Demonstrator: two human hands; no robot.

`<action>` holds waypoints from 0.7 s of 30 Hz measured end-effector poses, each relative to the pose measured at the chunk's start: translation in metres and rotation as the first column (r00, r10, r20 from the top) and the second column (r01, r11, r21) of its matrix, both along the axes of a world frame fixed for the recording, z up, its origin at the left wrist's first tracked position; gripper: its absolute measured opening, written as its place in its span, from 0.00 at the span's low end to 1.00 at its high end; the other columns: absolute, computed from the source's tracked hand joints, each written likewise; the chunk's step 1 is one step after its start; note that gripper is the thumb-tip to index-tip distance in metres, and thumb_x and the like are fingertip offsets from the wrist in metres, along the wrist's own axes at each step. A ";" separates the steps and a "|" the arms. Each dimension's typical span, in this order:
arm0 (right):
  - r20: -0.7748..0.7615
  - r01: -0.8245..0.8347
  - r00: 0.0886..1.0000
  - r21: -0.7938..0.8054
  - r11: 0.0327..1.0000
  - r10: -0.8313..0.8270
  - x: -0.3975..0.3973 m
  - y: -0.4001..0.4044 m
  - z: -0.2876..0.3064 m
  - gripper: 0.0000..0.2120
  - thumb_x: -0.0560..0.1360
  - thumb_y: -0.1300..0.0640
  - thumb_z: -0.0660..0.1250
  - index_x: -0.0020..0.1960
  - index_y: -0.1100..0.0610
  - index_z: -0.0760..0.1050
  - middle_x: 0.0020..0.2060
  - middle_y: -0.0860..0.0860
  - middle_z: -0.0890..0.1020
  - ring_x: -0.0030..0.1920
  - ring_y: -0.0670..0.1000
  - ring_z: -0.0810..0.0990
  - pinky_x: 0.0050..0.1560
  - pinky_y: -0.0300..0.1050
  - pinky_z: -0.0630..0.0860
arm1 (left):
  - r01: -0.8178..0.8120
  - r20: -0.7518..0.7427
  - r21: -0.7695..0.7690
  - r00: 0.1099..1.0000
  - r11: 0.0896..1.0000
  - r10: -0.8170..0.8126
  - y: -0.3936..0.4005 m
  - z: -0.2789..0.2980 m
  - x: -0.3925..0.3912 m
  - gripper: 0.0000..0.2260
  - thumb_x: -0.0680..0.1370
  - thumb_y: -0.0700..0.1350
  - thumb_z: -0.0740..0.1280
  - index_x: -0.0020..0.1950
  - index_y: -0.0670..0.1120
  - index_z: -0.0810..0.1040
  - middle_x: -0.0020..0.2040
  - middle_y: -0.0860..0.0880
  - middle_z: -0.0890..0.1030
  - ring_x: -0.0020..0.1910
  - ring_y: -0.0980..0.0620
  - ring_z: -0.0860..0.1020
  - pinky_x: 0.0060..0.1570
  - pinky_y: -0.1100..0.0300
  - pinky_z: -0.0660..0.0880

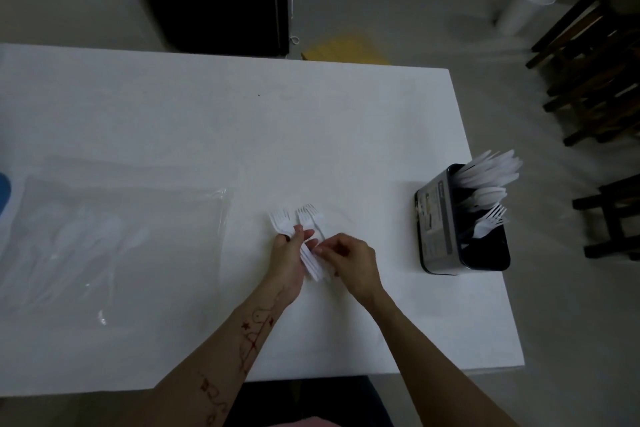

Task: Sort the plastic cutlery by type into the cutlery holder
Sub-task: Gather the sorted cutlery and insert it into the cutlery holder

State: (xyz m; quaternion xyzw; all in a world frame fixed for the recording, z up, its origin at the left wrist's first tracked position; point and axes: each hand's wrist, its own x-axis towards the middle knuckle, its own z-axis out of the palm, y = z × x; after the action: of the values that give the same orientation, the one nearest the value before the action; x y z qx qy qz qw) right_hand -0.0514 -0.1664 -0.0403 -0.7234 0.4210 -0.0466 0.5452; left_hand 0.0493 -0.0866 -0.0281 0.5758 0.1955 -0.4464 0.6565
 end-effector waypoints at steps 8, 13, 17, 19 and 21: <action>-0.379 -0.192 0.925 -0.412 0.891 0.025 -0.001 -0.007 -0.015 0.04 0.80 0.57 0.63 0.51 0.57 0.74 0.46 0.51 0.80 0.44 0.51 0.78 0.43 0.43 0.74 | 0.034 0.064 0.095 0.997 0.995 -0.041 0.015 -0.009 0.005 0.08 0.82 0.37 0.55 0.60 0.41 0.69 0.47 0.48 0.78 0.44 0.52 0.77 0.44 0.61 0.73; -0.001 0.022 1.000 0.008 1.000 -0.022 -0.002 0.000 -0.003 0.03 0.81 0.57 0.64 0.51 0.55 0.75 0.45 0.48 0.82 0.43 0.49 0.83 0.37 0.41 0.80 | 0.031 0.000 0.040 1.000 0.999 -0.031 0.015 -0.010 0.006 0.03 0.79 0.41 0.64 0.52 0.45 0.74 0.50 0.47 0.79 0.47 0.49 0.77 0.47 0.60 0.73; -0.026 -0.081 0.997 -0.172 0.982 0.077 0.001 0.013 -0.002 0.02 0.82 0.56 0.60 0.52 0.55 0.68 0.44 0.51 0.82 0.41 0.49 0.83 0.41 0.43 0.81 | 0.016 0.000 0.042 1.000 0.999 -0.016 0.012 -0.009 0.005 0.04 0.78 0.44 0.66 0.52 0.47 0.75 0.54 0.46 0.79 0.55 0.46 0.77 0.50 0.55 0.71; -0.054 -0.078 0.996 -0.273 0.959 0.066 0.003 0.018 -0.005 0.02 0.82 0.55 0.60 0.51 0.53 0.67 0.43 0.50 0.82 0.40 0.49 0.82 0.43 0.48 0.82 | -0.002 -0.004 0.033 1.000 0.999 0.002 0.012 -0.009 0.006 0.07 0.78 0.45 0.66 0.55 0.47 0.74 0.56 0.46 0.79 0.56 0.46 0.77 0.48 0.55 0.72; -0.047 -0.124 0.992 -0.315 0.941 0.115 0.004 0.021 -0.008 0.03 0.82 0.55 0.61 0.50 0.54 0.68 0.42 0.49 0.81 0.39 0.48 0.81 0.42 0.49 0.81 | -0.019 -0.023 -0.002 1.000 1.000 0.019 0.013 -0.009 0.007 0.10 0.78 0.45 0.66 0.58 0.45 0.74 0.54 0.46 0.80 0.53 0.47 0.79 0.43 0.57 0.74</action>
State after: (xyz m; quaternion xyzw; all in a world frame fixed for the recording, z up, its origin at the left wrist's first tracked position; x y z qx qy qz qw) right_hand -0.0478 -0.1454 -0.0478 -0.8263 0.3712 -0.0704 0.4177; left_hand 0.0568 -0.0735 -0.0369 0.5678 0.2081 -0.4469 0.6592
